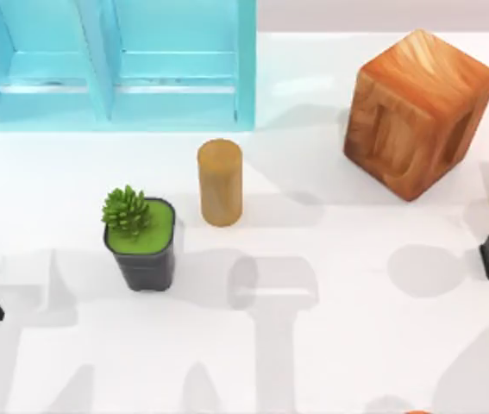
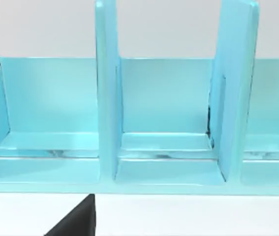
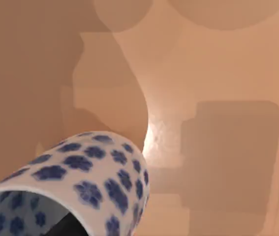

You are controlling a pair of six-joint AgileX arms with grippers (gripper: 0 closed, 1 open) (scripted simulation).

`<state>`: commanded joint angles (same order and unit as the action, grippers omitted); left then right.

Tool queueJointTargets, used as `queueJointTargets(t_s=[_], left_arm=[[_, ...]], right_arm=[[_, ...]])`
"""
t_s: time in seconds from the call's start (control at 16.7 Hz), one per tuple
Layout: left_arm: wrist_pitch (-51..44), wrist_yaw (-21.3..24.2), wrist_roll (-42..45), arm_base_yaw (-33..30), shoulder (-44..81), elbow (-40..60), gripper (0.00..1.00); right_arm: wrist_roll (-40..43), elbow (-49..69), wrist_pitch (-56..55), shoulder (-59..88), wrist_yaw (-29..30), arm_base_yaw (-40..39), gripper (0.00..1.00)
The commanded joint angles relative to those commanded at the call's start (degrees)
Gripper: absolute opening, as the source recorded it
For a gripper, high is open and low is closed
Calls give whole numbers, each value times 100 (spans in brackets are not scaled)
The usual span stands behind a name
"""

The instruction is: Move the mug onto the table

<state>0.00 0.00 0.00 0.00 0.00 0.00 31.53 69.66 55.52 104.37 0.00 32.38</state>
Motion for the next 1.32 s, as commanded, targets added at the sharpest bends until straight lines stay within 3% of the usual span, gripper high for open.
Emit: queueJointTargets(t_s=[0.42,1.2,1.32], left_arm=[[0,0,0,0,0,0,100],[0,0,0,0,0,0,100],[0,0,0,0,0,0,100]], right_arm=[[-139,-211,-398,159,-13,-158,100],[-139,-211,-398,159,-13,-158,2],[-139,-211,-398,159,-13,-158,0]])
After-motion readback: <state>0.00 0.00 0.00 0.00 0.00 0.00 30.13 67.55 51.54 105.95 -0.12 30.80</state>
